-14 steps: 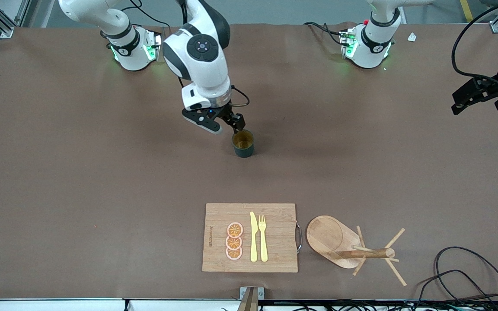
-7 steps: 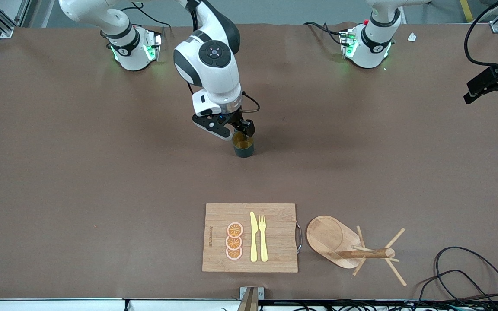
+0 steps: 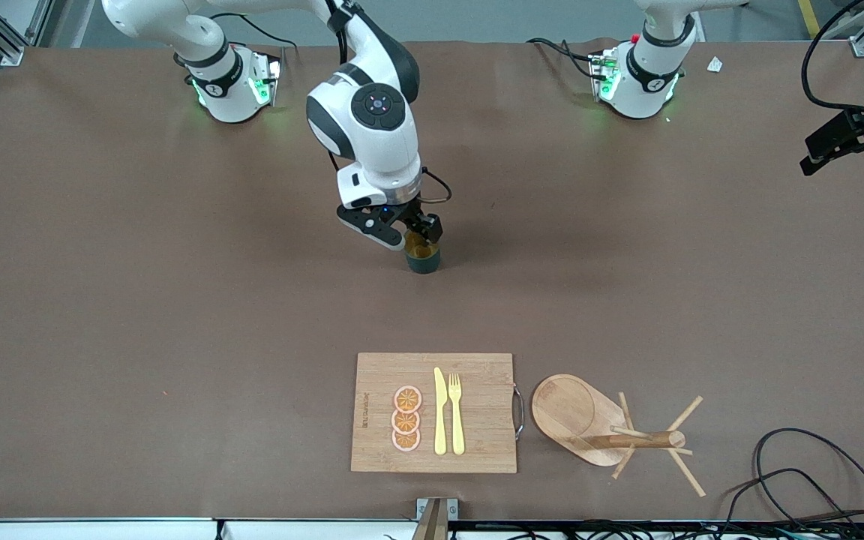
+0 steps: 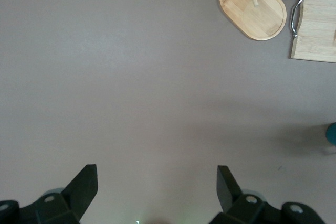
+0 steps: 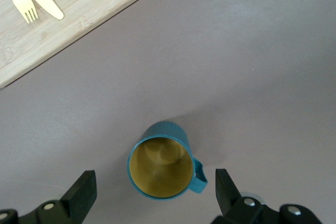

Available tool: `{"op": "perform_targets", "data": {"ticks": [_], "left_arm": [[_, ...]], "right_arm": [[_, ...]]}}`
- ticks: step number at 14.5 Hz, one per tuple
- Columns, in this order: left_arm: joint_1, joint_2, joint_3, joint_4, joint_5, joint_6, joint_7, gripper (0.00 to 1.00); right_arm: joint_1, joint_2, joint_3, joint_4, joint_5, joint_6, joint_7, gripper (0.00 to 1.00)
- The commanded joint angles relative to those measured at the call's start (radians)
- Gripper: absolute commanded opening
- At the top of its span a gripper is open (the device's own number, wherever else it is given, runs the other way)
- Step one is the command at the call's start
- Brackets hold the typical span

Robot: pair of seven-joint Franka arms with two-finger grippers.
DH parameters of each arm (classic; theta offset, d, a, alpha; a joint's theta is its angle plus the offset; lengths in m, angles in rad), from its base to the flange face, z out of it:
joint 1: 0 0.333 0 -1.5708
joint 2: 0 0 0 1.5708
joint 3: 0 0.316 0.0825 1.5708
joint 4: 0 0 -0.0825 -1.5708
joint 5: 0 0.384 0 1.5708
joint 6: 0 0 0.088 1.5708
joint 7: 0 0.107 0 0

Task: Transfer cup from left to right arm and place
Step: 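Close the right gripper on the teal mug's rim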

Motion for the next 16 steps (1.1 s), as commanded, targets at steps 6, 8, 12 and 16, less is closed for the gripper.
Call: {"op": "perform_targets", "data": {"ticks": [6, 8, 12, 16], "left_arm": [[-0.004, -0.017, -0.010, -0.017, -0.010, 0.001, 0.006, 1.00], [-0.016, -0.016, -0.012, -0.015, 0.002, 0.003, 0.007, 1.00], [-0.021, -0.014, -0.026, -0.014, 0.007, 0.009, 0.009, 1.00], [-0.018, -0.017, -0.069, -0.014, 0.046, 0.009, 0.009, 1.00]], "right_arm": [[0.073, 0.117, -0.006, 0.093, -0.067, -0.005, 0.023, 1.00], [0.097, 0.154, -0.006, 0.115, -0.069, -0.005, 0.023, 1.00], [0.098, 0.198, -0.009, 0.167, -0.070, -0.003, 0.024, 1.00], [0.094, 0.220, -0.010, 0.182, -0.084, 0.004, 0.023, 1.00]]}}
